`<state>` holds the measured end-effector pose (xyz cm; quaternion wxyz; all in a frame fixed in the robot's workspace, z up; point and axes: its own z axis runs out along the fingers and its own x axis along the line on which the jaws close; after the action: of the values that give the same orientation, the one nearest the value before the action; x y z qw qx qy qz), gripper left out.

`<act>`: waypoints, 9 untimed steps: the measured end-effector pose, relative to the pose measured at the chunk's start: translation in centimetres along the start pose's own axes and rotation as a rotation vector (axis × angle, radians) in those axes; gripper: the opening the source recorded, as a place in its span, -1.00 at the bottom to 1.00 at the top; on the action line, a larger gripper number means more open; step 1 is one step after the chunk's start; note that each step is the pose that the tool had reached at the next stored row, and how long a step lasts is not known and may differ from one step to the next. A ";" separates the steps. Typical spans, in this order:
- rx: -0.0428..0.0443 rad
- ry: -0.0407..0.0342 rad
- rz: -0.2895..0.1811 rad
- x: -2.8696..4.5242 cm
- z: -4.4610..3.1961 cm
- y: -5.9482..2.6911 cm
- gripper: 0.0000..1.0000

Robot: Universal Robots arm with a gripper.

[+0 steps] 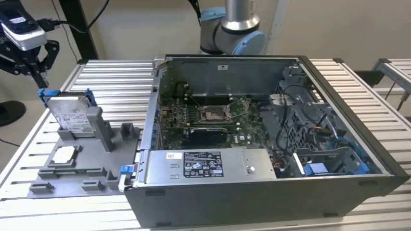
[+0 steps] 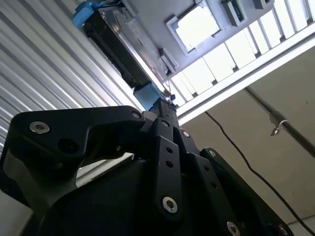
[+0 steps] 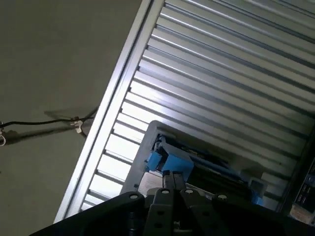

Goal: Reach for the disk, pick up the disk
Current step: 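Pick up the disk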

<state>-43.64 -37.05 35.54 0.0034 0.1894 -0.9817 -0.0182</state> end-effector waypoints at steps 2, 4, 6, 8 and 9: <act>0.0000 0.0006 -0.019 0.03 0.01 0.01 -1.00; 0.0000 0.0012 -0.033 0.05 0.00 0.02 -1.00; 0.0000 0.0011 -0.034 0.07 0.00 0.02 -1.00; 0.0001 0.0009 -0.035 0.07 0.00 0.03 -1.00; 0.0001 0.0009 -0.036 0.08 0.01 0.03 -1.00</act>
<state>-43.72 -37.05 35.54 0.0035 0.2071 -0.9781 -0.0182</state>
